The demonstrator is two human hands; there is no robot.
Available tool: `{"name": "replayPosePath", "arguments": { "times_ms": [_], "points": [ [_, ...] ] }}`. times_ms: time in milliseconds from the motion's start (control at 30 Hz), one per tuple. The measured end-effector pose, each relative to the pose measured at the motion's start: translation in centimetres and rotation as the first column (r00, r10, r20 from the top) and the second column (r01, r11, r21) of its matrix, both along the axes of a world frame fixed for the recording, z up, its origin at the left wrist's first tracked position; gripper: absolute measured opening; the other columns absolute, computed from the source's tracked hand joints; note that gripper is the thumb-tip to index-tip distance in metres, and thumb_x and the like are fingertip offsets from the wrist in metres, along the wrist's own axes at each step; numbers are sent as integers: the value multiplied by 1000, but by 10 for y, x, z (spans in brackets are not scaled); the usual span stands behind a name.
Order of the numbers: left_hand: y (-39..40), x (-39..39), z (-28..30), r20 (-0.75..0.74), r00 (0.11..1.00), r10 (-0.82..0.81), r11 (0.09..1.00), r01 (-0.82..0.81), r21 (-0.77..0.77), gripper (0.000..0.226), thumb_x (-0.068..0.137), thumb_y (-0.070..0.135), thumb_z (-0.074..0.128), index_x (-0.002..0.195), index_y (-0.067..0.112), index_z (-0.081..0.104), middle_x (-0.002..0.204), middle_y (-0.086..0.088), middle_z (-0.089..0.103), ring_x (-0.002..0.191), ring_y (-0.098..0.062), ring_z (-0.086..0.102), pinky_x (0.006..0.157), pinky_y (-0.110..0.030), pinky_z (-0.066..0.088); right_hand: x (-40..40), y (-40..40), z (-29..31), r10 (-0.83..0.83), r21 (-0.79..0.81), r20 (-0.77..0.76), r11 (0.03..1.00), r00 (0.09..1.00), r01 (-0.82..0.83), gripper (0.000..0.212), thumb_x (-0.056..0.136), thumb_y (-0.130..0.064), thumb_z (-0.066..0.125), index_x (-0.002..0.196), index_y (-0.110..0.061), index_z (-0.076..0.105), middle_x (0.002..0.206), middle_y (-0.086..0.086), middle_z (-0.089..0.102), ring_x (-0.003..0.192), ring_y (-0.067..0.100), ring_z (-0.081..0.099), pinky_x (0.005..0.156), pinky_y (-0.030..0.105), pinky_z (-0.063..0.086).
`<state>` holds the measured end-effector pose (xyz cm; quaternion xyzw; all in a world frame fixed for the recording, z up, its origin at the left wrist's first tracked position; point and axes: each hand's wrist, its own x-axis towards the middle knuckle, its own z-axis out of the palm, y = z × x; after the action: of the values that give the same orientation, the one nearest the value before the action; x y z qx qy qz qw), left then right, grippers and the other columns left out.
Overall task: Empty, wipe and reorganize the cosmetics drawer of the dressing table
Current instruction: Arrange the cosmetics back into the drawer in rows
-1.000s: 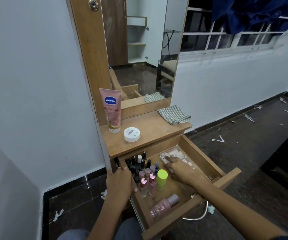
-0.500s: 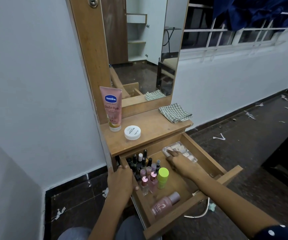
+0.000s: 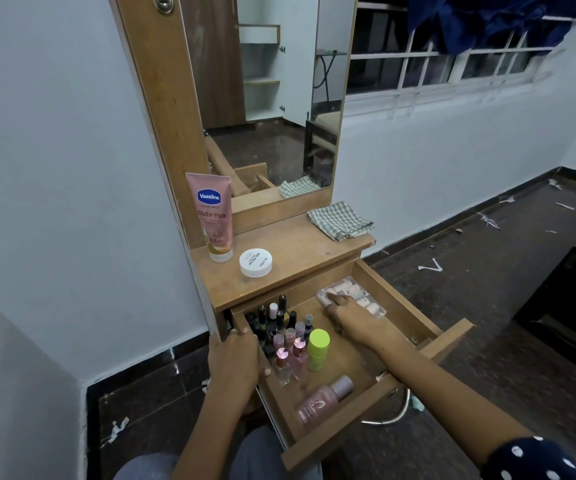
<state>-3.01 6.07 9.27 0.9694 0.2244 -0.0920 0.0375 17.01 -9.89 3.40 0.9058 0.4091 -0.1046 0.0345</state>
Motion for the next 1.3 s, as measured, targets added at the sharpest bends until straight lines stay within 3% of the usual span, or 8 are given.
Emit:
{"name": "replayPosePath", "arguments": {
  "times_ms": [233, 433, 567, 767, 967, 1133, 1200, 1300],
  "points": [
    [-1, 0, 3, 0, 1000, -8, 1000, 7, 16, 44, 87, 43, 64, 124, 20, 55, 125, 0, 59, 122, -17, 51, 111, -41, 23, -6, -2, 13, -32, 84, -51, 996, 998, 37, 40, 93, -8, 45, 132, -13, 52, 156, 14, 23, 140, 31, 29, 107, 38, 36],
    [-1, 1, 1, 1, 1000, 6, 1000, -6, 15, 46, 85, 44, 66, 123, 19, 55, 128, -1, 58, 123, -17, 51, 113, -42, 20, -29, 18, 52, -127, 474, 57, 877, 990, 86, 27, 92, -30, 54, 117, -19, 61, 116, 1, 65, 109, 20, 58, 89, 36, 48],
    [-1, 2, 1, 12, 1000, 22, 1000, -22, 13, 50, 85, 44, 66, 126, 18, 52, 128, -2, 58, 124, -17, 51, 114, -43, 18, -48, 68, 74, 16, 627, 115, 775, 993, -85, 38, 92, -37, 57, 127, -22, 54, 131, -3, 55, 120, 15, 51, 90, 36, 50],
    [-1, 0, 0, 13, 1000, 26, 999, -26, 18, 54, 86, 41, 65, 131, 15, 48, 130, -4, 57, 125, -18, 48, 115, -44, 20, -44, 130, 77, 89, 508, 65, 854, 994, -110, 50, 91, -41, 58, 134, -18, 49, 153, 13, 31, 138, 28, 32, 110, 40, 34],
    [-1, 0, 0, 15, 1000, 20, 1000, -20, 16, 55, 86, 40, 66, 131, 14, 48, 130, -4, 57, 126, -18, 47, 114, -45, 19, -38, 106, 76, -21, 574, 79, 818, 997, -28, 32, 85, -36, 64, 107, -17, 52, 122, 5, 54, 110, 24, 50, 80, 33, 45],
    [0, 0, -2, 37, 999, 9, 1000, -10, 14, 46, 86, 39, 65, 125, 16, 52, 125, -1, 59, 123, -16, 48, 112, -41, 22, -28, 26, 89, -169, 617, -66, 768, 983, 173, 32, 70, -44, 72, 84, -23, 53, 86, -4, 59, 79, 14, 55, 62, 30, 44],
    [-1, 0, -3, 45, 999, 15, 1000, -16, 4, 48, 86, 39, 65, 126, 16, 52, 124, -1, 60, 123, -16, 49, 111, -41, 22, -20, -10, 91, -271, 570, -146, 763, 952, 305, 31, 66, -42, 74, 75, -21, 52, 75, -6, 58, 69, 12, 54, 53, 28, 37],
    [1, 0, -4, 37, 999, 3, 1000, -3, 3, 47, 86, 41, 65, 126, 17, 54, 127, -1, 58, 125, -17, 47, 111, -41, 21, -15, -48, 78, -379, 401, -222, 804, 898, 439, 30, 67, -36, 77, 75, -15, 58, 81, 0, 64, 77, 17, 59, 61, 30, 44]
  ]
}}
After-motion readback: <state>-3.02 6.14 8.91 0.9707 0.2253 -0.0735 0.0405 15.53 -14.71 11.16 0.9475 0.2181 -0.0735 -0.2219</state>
